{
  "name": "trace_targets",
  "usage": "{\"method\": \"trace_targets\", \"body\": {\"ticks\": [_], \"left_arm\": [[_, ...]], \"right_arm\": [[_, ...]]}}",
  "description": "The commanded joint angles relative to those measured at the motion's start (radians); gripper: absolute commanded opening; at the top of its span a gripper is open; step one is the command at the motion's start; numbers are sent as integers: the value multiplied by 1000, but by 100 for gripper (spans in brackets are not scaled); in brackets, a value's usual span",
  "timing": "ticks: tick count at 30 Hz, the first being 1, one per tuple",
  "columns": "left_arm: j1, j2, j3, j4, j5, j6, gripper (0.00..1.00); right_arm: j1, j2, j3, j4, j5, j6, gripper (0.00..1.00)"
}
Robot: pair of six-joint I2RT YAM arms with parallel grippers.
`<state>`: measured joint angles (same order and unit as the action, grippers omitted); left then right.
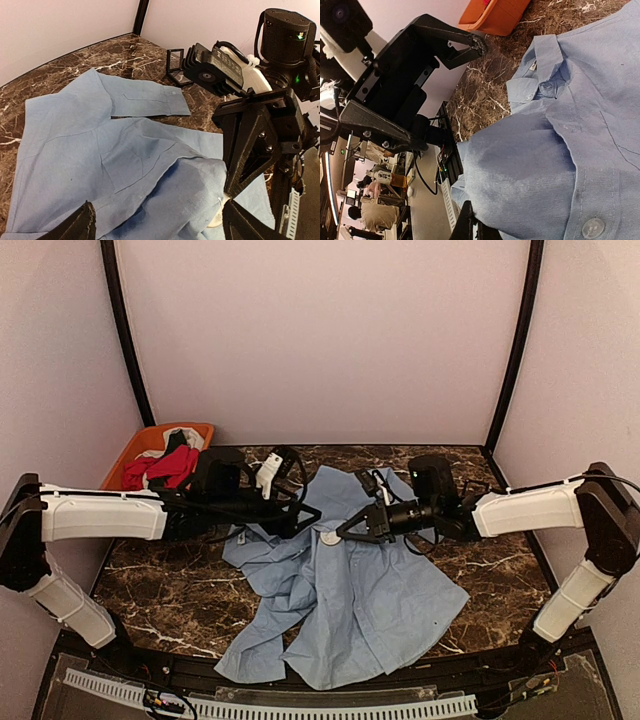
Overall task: Pin the brooch onto the clothing
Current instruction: Close the brooch on the flattened clothing.
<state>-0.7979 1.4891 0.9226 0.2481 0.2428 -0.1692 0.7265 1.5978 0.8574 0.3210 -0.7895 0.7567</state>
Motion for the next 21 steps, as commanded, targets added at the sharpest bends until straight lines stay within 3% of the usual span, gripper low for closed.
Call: {"method": "trace_targets", "body": {"ticks": [1, 9, 21], "left_arm": [[30, -2, -19, 47, 205, -121, 87], [75, 114, -42, 227, 471, -322, 87], [88, 215, -4, 271, 651, -323, 84]], "right_arm": [[4, -32, 16, -46, -4, -179, 0], [4, -79, 14, -74, 11, -327, 0], [2, -59, 48, -91, -67, -419, 0]]}}
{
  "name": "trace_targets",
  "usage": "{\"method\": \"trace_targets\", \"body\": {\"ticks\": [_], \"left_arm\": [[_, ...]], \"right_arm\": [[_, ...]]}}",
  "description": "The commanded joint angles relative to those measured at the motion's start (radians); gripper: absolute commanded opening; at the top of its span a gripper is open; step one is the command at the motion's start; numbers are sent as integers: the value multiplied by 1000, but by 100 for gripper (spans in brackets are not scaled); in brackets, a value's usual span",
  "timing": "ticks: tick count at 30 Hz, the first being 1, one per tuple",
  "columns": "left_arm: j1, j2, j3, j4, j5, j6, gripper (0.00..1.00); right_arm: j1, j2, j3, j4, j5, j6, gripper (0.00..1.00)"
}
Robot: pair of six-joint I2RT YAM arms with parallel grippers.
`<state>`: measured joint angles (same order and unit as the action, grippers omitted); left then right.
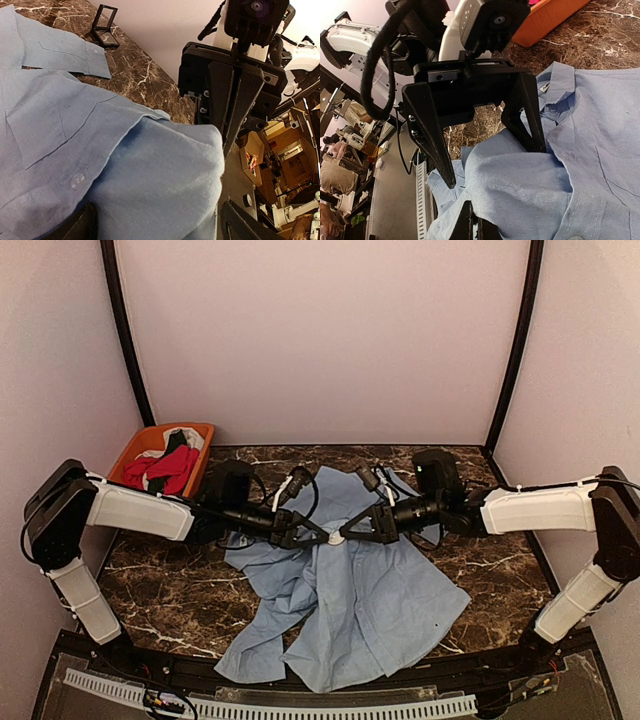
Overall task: Pin the brooch onto the clothing
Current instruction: Close the brooch on the flattened clothing.
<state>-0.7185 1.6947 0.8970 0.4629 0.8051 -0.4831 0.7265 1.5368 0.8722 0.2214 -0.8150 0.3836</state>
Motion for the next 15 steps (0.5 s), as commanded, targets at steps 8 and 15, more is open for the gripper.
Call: {"method": "trace_targets", "body": {"ticks": [8, 15], "left_arm": [[29, 69, -6, 286, 159, -173, 73], [30, 124, 3, 430, 198, -270, 52]], "right_arm": [[2, 4, 36, 0, -50, -56, 0], [2, 3, 40, -26, -42, -70, 0]]}}
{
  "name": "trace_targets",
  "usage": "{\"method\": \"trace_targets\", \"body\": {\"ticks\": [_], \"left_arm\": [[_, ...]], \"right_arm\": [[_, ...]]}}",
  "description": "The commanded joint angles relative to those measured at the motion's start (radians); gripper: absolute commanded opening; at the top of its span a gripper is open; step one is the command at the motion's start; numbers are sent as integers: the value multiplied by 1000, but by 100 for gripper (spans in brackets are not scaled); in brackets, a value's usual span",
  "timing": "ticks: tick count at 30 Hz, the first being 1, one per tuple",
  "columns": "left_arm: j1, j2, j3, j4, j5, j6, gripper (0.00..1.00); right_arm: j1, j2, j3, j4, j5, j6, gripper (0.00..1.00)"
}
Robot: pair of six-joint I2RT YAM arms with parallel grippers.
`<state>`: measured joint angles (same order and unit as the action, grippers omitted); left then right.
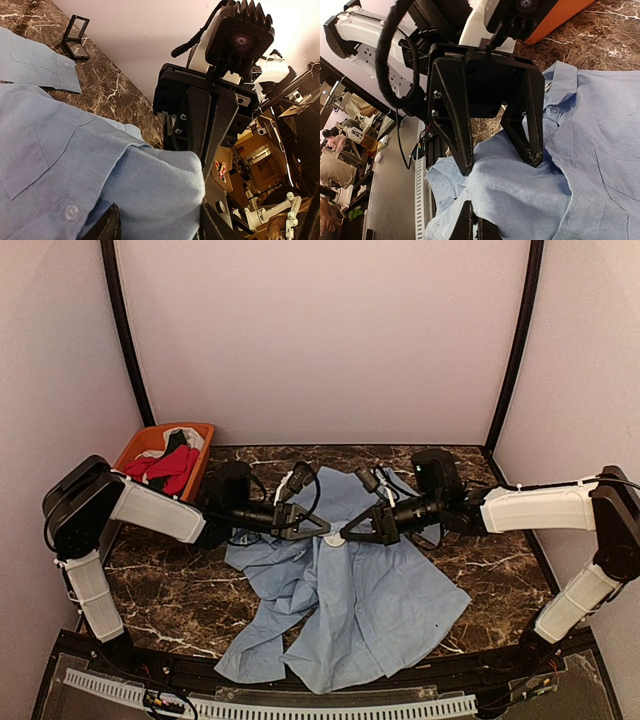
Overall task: Pin the brooch onto the clothing
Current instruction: Close the brooch on the flattened clothing.
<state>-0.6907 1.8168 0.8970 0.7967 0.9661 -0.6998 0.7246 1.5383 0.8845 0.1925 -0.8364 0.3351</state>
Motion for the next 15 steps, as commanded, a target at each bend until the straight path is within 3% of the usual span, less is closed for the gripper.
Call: {"method": "trace_targets", "body": {"ticks": [1, 10, 15], "left_arm": [[3, 0, 6, 86, 38, -48, 51], [2, -33, 30, -13, 74, 51, 57], [2, -45, 57, -165, 73, 159, 56]], "right_arm": [[3, 2, 29, 0, -21, -22, 0], [2, 9, 43, -13, -54, -18, 0], [-1, 9, 52, -13, -79, -13, 0]]}}
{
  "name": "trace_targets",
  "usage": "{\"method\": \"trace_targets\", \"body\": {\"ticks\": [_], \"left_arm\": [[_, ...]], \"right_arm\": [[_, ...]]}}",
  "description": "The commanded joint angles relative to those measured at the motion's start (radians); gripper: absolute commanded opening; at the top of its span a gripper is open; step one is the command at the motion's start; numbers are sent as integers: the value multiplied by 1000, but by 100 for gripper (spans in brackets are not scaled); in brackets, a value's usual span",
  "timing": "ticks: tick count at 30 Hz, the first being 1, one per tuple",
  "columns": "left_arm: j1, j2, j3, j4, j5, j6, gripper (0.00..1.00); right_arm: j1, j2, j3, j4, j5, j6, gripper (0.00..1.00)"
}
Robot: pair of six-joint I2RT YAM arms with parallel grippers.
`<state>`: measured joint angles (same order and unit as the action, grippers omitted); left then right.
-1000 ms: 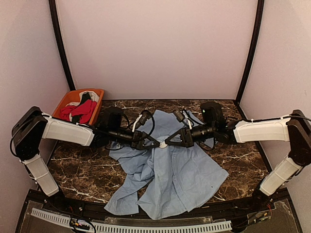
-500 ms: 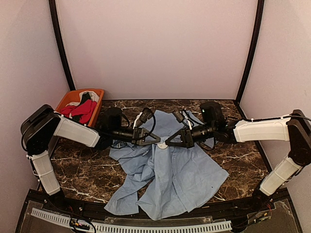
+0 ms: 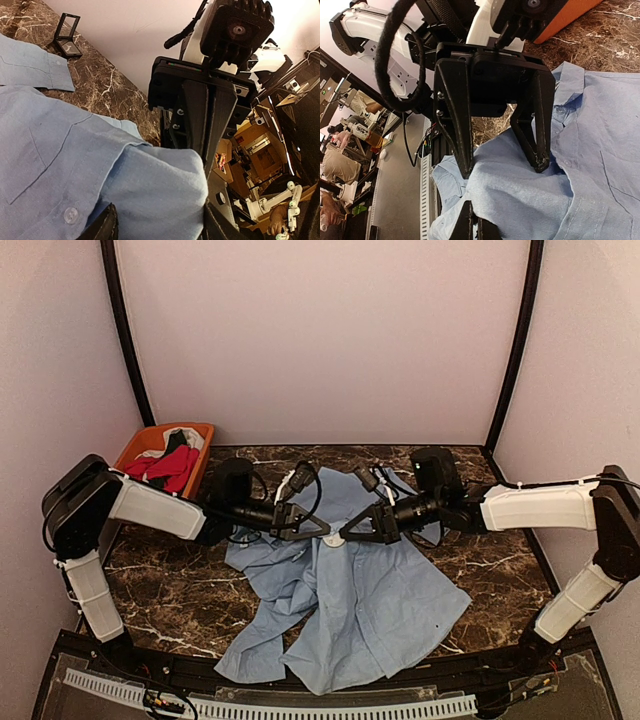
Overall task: Pin the brooch onto the clothing
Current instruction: Close the brooch on the flattened clothing.
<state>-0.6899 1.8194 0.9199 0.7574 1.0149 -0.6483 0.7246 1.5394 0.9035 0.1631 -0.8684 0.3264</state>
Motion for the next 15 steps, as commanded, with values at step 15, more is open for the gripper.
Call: {"method": "trace_targets", "body": {"ticks": [15], "left_arm": [[-8, -58, 62, -227, 36, 186, 55]], "right_arm": [[-3, 39, 57, -17, -76, -8, 0]]}}
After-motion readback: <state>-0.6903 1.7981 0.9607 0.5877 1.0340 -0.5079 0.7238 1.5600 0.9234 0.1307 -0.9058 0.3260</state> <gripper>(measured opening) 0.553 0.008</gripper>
